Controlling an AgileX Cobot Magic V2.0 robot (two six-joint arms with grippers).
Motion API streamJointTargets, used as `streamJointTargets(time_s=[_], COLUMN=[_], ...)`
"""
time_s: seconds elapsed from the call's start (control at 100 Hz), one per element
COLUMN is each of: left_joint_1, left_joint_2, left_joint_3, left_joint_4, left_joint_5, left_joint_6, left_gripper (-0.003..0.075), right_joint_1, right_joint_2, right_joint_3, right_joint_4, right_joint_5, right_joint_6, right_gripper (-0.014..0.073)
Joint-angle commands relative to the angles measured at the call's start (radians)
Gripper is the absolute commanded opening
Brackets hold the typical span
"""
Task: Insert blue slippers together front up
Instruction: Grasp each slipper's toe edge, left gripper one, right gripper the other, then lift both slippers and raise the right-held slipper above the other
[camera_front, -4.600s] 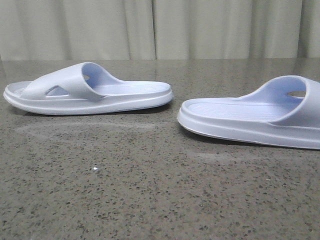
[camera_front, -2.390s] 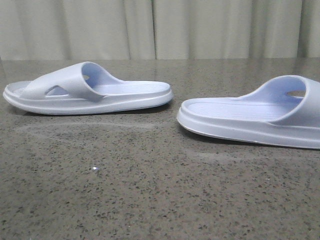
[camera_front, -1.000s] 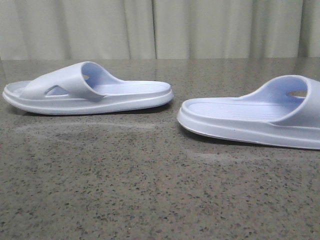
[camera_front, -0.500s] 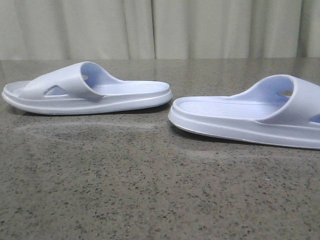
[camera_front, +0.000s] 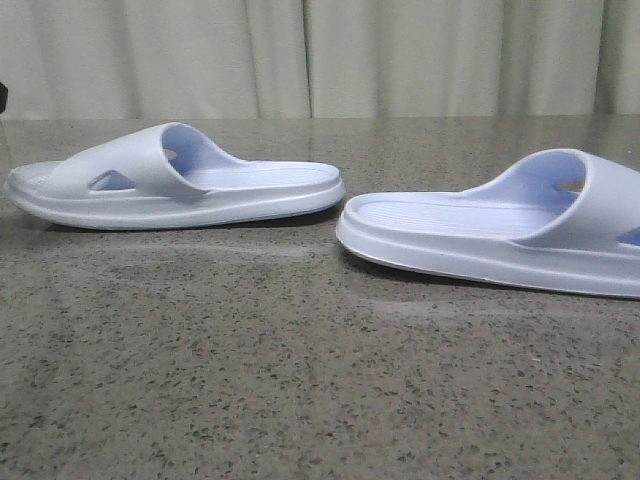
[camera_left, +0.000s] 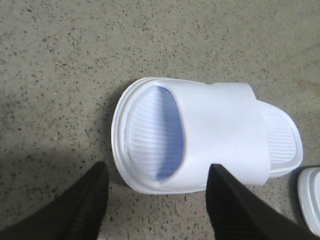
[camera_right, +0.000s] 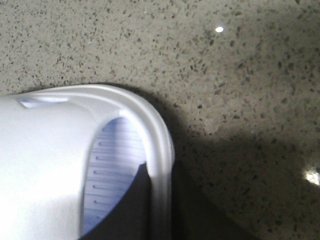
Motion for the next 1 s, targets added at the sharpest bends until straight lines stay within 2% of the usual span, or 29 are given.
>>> streamJointTargets(time_s=[0.0,0.27,0.59,0.68,0.83,0.99], left_joint_1=[0.01,0.011,0.011,0.011,0.013,0.015], left_joint_2=[0.033,0.192,0.284,0.298,0.3,0.278], left_joint_3=[-0.034,-0.034,-0.034,-0.034,-0.034,-0.034], left_joint_4=[-0.129,-0.309,-0.444,-0.453,-0.446,-0.447], left_joint_5=[0.022,0.058,0.08,0.093,0.114,0.114], left_joint_6=[0.071,0.234,0.342,0.352,0.359,0.366], left_gripper=[0.0381,0.0381,0.0362,0.0283,0.0016,0.0015], right_joint_1=[-0.005,-0.005,-0.005,-0.005,-0.005,-0.005], right_joint_2=[-0.013,-0.013,-0.013,-0.013,-0.013,-0.013], right_joint_3=[-0.023,-0.023,-0.023,-0.023,-0.023,-0.023], right_joint_4=[0.017,0.017,0.017,0.017,0.017,0.027], right_joint_5=[-0.011,-0.027,-0.037,-0.037,-0.037,-0.048], right_joint_6=[-0.015,-0.015,-0.015,-0.015,-0.015,-0.015], right_gripper=[-0.0102,-0.0102,-0.0102,-0.0102,-0.0102,-0.0102])
